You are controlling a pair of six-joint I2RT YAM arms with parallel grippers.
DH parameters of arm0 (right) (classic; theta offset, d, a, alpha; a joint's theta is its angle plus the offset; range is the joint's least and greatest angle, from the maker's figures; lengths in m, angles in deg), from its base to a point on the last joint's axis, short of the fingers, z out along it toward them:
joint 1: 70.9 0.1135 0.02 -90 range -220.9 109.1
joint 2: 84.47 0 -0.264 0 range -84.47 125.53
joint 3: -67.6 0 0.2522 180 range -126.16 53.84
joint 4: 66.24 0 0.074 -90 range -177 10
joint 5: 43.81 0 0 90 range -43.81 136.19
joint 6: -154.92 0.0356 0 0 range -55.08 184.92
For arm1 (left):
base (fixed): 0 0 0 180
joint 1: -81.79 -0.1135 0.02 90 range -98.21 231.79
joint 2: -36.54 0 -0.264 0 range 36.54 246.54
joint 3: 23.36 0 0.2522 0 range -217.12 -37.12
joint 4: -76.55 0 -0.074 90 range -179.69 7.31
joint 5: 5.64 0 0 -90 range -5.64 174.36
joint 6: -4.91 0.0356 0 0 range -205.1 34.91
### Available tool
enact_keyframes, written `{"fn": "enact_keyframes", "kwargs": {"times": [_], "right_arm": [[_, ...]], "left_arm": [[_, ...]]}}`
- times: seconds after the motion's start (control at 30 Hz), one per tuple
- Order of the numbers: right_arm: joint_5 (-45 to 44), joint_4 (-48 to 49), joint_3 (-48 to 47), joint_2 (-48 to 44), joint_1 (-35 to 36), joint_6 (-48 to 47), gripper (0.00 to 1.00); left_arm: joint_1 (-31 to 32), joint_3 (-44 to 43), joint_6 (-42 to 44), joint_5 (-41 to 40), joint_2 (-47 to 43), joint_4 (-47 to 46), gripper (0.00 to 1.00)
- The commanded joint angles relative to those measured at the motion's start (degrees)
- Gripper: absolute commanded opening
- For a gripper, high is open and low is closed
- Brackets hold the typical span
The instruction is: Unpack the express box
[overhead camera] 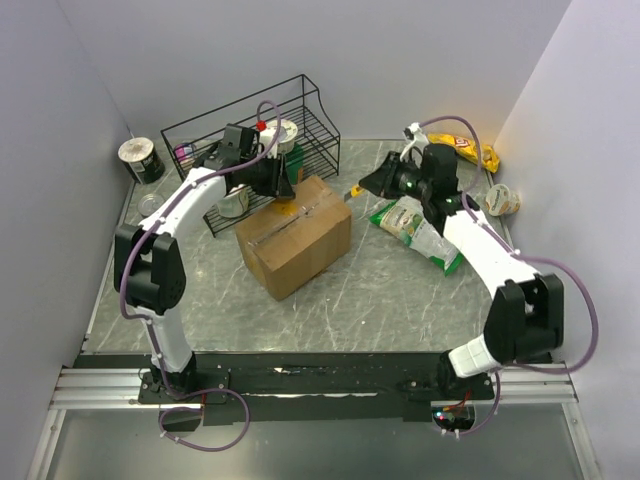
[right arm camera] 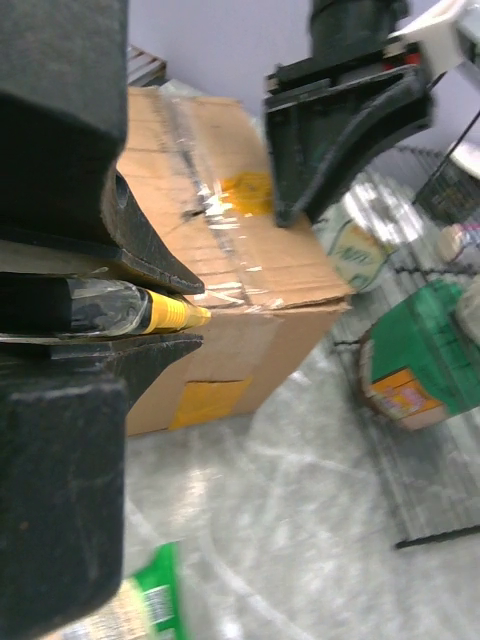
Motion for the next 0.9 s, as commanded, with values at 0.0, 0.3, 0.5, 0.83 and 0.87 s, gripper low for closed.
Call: {"fn": "enact_keyframes", "kwargs": {"times": [0.0,0.3,0.5,0.83,0.87], "right_arm": [[3.62,10.06,-5.39,3.3,-0.14,2.0,0.0],[6.08,16.22,-7.67,9.37,-0.23,5.43,0.0],[6.34,16.48,-10.05,12.27,-0.14,4.73,0.0],[7.13,16.75,-13.39,16.05,-0.05,5.52,0.0],[7.14,16.49,-13.48,16.4,-0.05,5.52,0.0]], "left_arm": [[-0.2,2.49,1.71,-6.28,-2.5,2.62,0.01],[-0.2,3.38,1.62,-4.17,-2.15,2.71,0.01],[-0.11,2.5,1.88,-3.64,-1.36,2.97,0.01],[-0.02,1.53,2.15,-3.73,-0.22,3.5,0.01],[-0.02,1.18,2.15,-3.73,-0.04,3.5,0.01]]}}
